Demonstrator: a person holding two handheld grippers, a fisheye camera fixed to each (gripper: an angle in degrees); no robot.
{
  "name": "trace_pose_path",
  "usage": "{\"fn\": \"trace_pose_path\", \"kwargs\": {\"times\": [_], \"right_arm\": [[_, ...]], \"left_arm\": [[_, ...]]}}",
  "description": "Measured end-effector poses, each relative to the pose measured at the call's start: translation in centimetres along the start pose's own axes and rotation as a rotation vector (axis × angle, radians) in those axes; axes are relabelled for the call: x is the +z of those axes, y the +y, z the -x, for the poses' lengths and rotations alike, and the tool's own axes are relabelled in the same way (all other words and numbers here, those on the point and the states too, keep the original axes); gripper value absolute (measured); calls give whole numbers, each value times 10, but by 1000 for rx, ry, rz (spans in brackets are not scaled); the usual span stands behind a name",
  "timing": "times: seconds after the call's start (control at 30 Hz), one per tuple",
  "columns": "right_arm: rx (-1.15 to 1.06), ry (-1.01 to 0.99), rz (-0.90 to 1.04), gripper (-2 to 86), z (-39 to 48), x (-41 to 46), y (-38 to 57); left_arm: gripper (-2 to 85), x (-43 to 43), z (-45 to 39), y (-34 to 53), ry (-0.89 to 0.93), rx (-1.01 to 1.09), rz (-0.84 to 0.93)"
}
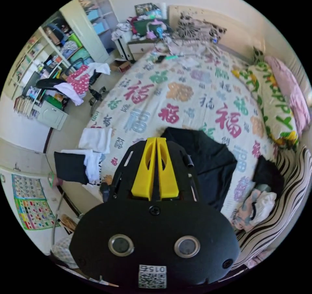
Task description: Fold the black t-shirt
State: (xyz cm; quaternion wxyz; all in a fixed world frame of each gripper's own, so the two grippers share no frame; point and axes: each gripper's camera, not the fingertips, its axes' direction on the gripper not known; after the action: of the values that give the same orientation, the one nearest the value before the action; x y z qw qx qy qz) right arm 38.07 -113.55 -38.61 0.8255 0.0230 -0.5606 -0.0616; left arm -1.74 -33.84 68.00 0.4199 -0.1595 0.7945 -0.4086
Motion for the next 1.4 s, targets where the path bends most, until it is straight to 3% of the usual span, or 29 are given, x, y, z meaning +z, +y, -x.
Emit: {"fn": "trace_pose_path", "kwargs": {"times": [0.17,0.33,0.4,0.5,0.67,0.83,0.97,1.27,1.4], "right_arm": [[-183,47,-114,-9,64,-77,29],[-266,234,-105,-10,55,-86,69],[-252,300,-81,-9,15,-70,87],[-206,247,-16,-5,-58,-36,107],[-191,341,137,45,-159,37,131],[-74,149,135,75,-237,86,136],[30,55,148,97,-288,107,138],[-38,-18,269,25,-306,102,167],[-103,2,173,9,-294,54,201]], "left_arm": [[-7,-17,-2,37,-65,-152,-170],[10,0,-24,29,-66,-117,-114],[30,11,-38,14,-109,-55,-86],[56,44,-59,-31,-192,56,-31],[70,161,-69,-153,-235,191,105],[75,295,-52,-237,-220,200,283],[78,366,-33,-246,-341,186,400],[16,371,-29,-221,-199,158,430],[8,321,-63,-209,-202,237,344]]}}
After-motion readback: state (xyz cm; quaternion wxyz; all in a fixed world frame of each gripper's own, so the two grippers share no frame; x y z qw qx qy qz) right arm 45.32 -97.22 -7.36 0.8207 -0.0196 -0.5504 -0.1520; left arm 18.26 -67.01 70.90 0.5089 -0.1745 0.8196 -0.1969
